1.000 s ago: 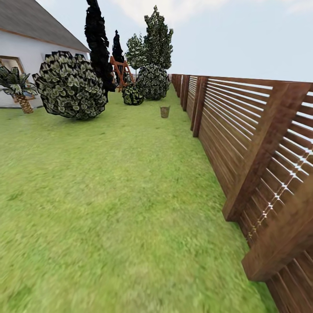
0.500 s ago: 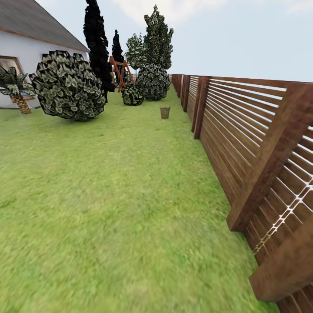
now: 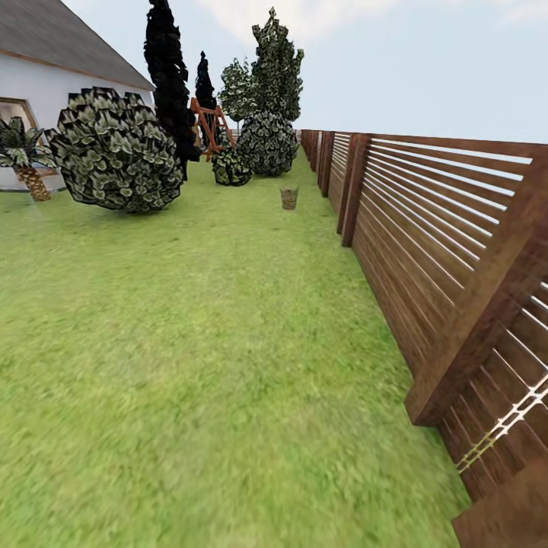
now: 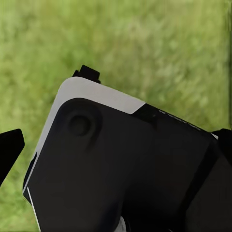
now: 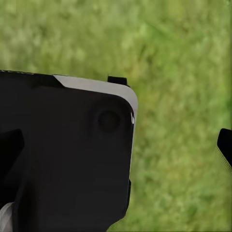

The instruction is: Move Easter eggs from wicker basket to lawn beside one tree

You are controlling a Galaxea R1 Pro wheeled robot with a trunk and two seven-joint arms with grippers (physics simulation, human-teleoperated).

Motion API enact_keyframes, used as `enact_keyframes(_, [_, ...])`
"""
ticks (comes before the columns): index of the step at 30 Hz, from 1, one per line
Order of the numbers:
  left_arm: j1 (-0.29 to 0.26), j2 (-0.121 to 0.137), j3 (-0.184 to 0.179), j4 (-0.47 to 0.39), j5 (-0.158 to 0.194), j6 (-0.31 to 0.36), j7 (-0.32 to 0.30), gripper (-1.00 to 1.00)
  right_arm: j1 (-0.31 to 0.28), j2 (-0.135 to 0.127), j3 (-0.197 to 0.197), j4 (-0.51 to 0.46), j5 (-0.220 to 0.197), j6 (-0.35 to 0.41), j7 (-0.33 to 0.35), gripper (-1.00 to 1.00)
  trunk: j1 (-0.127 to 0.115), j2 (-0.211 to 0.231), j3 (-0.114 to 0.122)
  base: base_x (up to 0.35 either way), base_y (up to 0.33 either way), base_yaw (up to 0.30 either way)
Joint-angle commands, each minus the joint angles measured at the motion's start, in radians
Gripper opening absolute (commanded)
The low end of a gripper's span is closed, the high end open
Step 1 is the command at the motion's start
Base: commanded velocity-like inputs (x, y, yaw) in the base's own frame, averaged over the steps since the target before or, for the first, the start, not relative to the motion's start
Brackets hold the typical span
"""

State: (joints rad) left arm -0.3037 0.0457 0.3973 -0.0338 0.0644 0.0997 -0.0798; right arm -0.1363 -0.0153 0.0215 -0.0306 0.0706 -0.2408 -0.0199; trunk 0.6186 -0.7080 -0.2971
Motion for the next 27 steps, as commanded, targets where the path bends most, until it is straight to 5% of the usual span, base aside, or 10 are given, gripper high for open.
enact_keyframes(1, [0.0, 0.0, 0.0, 0.0, 0.0, 0.0, 0.0, 1.0, 0.0, 0.0, 0.0, 0.001, 0.0, 0.0, 0.0, 1.0, 0.0, 0.0, 0.0, 0.333, 0.0, 0.0])
enact_keyframes(27, [0.0, -0.001, 0.0, 0.0, 0.0, 0.0, 0.0, 1.0, 0.001, 0.0, 0.0, 0.0, 0.0, 0.0, 0.0, 1.0, 0.0, 0.0, 0.0, 0.333, 0.0, 0.0])
